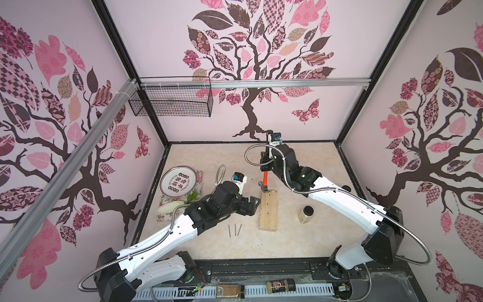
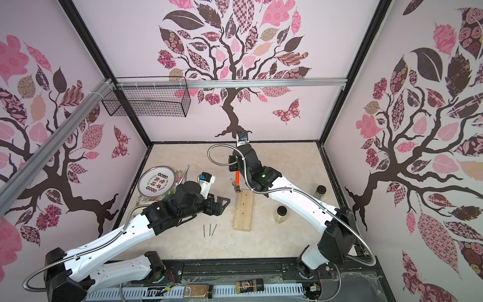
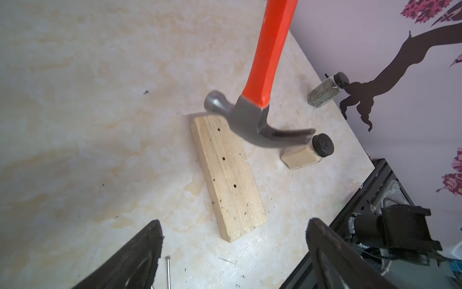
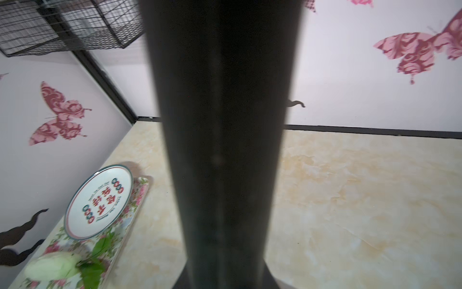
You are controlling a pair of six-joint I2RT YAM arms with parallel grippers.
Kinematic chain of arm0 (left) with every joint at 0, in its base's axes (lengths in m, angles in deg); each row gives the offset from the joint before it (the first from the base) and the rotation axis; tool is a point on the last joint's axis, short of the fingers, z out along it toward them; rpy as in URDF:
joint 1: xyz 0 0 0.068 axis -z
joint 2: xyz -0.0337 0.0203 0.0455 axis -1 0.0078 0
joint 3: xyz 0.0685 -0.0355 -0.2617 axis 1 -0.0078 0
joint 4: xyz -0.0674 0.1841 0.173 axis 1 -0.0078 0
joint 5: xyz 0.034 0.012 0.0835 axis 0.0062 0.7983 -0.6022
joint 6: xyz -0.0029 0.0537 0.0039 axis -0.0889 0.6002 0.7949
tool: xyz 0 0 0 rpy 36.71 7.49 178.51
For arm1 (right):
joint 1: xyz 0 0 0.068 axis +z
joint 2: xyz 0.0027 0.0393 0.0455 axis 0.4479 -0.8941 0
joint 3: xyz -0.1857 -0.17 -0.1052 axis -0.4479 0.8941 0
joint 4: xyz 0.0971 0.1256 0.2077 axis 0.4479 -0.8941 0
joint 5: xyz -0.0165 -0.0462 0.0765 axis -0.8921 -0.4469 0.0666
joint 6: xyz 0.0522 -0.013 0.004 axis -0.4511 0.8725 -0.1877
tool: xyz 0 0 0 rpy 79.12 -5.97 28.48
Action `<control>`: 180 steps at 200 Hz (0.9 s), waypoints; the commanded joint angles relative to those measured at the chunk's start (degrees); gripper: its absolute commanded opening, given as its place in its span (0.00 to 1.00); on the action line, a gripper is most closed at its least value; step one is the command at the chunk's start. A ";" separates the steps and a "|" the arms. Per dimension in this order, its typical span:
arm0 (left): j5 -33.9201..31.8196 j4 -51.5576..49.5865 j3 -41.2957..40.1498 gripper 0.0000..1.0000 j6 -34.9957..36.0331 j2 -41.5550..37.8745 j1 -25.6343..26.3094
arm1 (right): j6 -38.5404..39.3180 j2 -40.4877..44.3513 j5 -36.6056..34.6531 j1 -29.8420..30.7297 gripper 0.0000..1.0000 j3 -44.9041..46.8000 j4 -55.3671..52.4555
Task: Use a claw hammer to pull out a nail
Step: Place the hammer at the center of the board.
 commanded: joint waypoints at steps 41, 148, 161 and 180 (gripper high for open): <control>8.31 7.05 9.50 0.88 7.20 7.28 -6.02 | -4.89 5.57 13.39 -0.05 0.08 -1.49 5.89; 12.79 10.50 12.44 0.33 7.15 13.04 -6.08 | -9.02 6.23 18.04 -0.10 0.09 -2.01 7.00; 13.15 10.60 12.42 0.24 7.39 13.01 -6.05 | -9.12 6.33 17.88 -0.11 0.09 -1.75 7.10; 13.13 10.62 12.34 0.13 7.68 12.56 -6.06 | -9.38 6.33 17.16 -0.10 0.10 -1.49 7.16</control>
